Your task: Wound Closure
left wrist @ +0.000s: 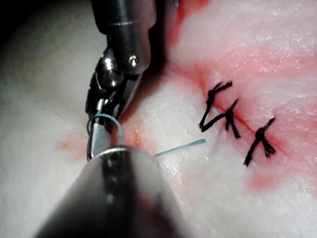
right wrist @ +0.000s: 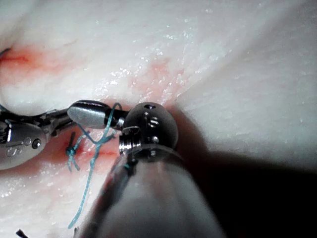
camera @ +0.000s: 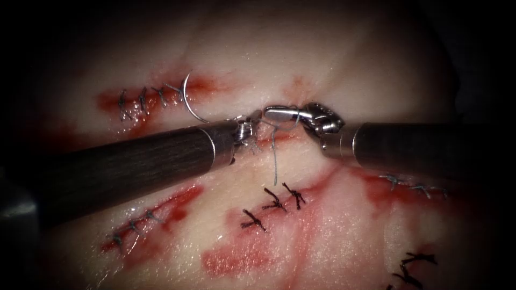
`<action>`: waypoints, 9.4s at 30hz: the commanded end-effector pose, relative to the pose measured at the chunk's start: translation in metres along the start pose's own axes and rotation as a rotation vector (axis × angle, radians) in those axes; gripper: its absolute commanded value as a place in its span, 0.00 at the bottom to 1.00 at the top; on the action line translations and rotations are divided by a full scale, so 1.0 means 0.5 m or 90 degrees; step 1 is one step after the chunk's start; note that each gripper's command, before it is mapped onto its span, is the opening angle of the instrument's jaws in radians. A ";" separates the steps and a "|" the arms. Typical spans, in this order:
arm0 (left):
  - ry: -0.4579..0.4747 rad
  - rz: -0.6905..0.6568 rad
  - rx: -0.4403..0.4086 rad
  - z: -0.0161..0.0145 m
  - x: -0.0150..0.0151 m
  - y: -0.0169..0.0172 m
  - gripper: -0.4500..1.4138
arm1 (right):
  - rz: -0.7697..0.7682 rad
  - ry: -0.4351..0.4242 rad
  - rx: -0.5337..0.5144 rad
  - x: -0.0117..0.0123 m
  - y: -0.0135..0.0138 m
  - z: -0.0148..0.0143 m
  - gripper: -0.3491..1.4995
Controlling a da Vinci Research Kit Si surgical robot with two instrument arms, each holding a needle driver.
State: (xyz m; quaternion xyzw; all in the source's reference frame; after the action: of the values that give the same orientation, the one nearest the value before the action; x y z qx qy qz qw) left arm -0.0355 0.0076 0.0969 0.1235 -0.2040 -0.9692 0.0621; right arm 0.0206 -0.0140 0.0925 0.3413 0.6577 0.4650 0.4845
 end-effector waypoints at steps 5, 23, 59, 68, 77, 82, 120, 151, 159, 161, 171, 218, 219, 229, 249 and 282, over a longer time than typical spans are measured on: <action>0.000 -0.003 -0.001 0.0011 0.0010 -0.0018 0.00 | -0.003 0.009 0.012 -0.0003 0.0012 0.0012 0.00; 0.026 0.018 -0.013 0.0034 0.0016 -0.0017 0.00 | -0.009 -0.174 0.172 0.0000 -0.0007 0.0019 0.00; 0.013 0.035 -0.041 0.0019 -0.0009 0.0007 0.00 | -0.521 -0.784 0.439 -0.0054 -0.0013 0.0135 0.62; 0.012 0.032 -0.041 0.0018 -0.0013 0.0007 0.00 | -0.529 -0.801 0.505 -0.0064 -0.0030 0.0122 0.00; 0.010 0.026 -0.037 0.0015 -0.0010 0.0027 0.00 | -0.478 -0.764 0.490 -0.0057 -0.0033 0.0113 0.00; 0.007 0.032 -0.038 -0.0001 -0.0003 0.0081 0.00 | -0.422 -0.643 0.404 0.0005 0.0006 0.0099 0.00; 0.020 0.064 -0.068 -0.0438 0.0084 0.0372 0.00 | -0.340 -0.461 0.059 0.0137 0.0101 0.0041 0.00; 0.048 0.053 -0.059 -0.0450 0.0089 0.0285 0.00 | -0.008 -0.021 -0.272 0.0124 0.0039 -0.0063 0.71; 0.105 0.053 -0.021 -0.0422 0.0068 0.0075 0.00 | -0.083 -0.019 -0.259 0.0166 0.0013 -0.0063 0.98; 0.112 0.058 -0.023 -0.0418 0.0059 0.0043 0.00 | -0.118 -0.028 -0.258 0.0169 0.0007 -0.0069 0.98; 0.145 0.044 -0.004 -0.0369 0.0046 -0.0123 0.00 | -0.334 -0.049 -0.366 0.0199 -0.0140 -0.0087 0.85; 0.140 0.095 -0.011 -0.0051 0.0014 -0.0148 0.00 | -0.426 -0.067 -0.147 0.0046 -0.0110 0.0033 0.00; 0.135 0.097 -0.008 -0.0044 0.0014 -0.0139 0.00 | -0.423 -0.063 -0.145 0.0047 -0.0109 0.0032 0.00; 0.123 0.068 0.003 -0.0031 0.0001 -0.0084 0.00 | -0.395 0.009 -0.186 0.0040 -0.0119 0.0028 0.00; 0.120 -0.019 0.044 -0.0041 0.0037 -0.0021 0.00 | -0.219 0.045 -0.503 -0.0040 -0.0179 0.0105 0.00; 0.040 -0.096 0.100 0.0000 0.0101 0.0022 0.00 | 0.073 0.231 -0.675 -0.0069 -0.0100 -0.0095 0.70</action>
State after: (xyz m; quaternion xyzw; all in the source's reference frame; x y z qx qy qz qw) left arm -0.0397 0.0052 0.0959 0.1711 -0.2666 -0.9484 -0.0127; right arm 0.0163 -0.0204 0.0887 0.0014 0.3854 0.8102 0.4417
